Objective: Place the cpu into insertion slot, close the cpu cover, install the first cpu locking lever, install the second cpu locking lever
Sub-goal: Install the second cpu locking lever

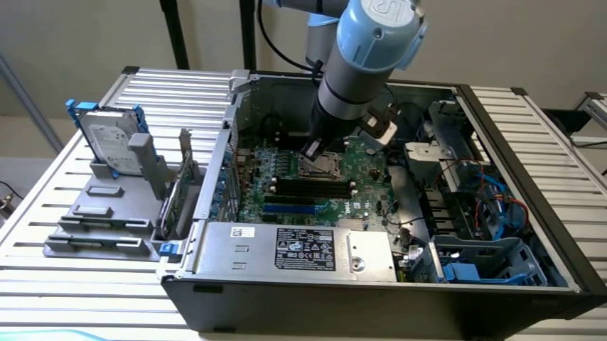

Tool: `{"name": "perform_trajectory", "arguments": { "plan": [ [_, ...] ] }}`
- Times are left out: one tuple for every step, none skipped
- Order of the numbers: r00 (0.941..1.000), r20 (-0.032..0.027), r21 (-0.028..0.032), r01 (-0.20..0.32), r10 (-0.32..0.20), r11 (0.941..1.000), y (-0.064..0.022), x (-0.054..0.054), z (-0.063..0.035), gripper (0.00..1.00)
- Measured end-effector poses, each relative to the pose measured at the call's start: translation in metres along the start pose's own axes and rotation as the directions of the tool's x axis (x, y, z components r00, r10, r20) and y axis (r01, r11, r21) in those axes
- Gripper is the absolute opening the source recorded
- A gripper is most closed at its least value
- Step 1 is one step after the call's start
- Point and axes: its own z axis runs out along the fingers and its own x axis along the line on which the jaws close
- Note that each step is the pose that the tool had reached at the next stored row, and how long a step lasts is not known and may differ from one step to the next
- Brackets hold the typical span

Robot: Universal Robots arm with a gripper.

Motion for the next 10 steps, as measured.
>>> {"name": "perform_trajectory", "arguments": {
  "plan": [
    [1.0000,0.0002,-0.0002,0.000,0.000,1.0000,-0.0001,-0.001,-0.0009,0.11],
    [1.0000,0.0006,-0.0004,0.000,0.000,1.0000,-0.0001,-0.003,-0.0021,0.11],
    [1.0000,0.0009,-0.0006,0.000,0.000,1.0000,-0.0002,-0.005,-0.0032,0.11],
    [1.0000,0.0013,-0.0009,0.000,0.000,1.0000,-0.0004,-0.006,-0.0045,0.11],
    [1.0000,0.0016,-0.0011,0.000,0.000,1.0000,-0.0006,-0.008,-0.0060,0.11],
    [1.0000,0.0016,-0.0011,0.000,0.000,1.0000,-0.0007,-0.009,-0.0075,0.11],
    [1.0000,0.0017,-0.0011,0.000,0.000,1.0000,-0.0008,-0.011,-0.0094,0.11],
    [1.0000,0.0016,-0.0011,0.000,0.000,1.0000,-0.0009,-0.012,-0.0113,0.11],
    [1.0000,0.0016,-0.0011,0.000,0.000,1.0000,-0.0010,-0.013,-0.0134,0.11],
    [1.0000,0.0017,-0.0012,0.000,0.000,1.0000,-0.0011,-0.015,-0.0154,0.11]
  ]
}}
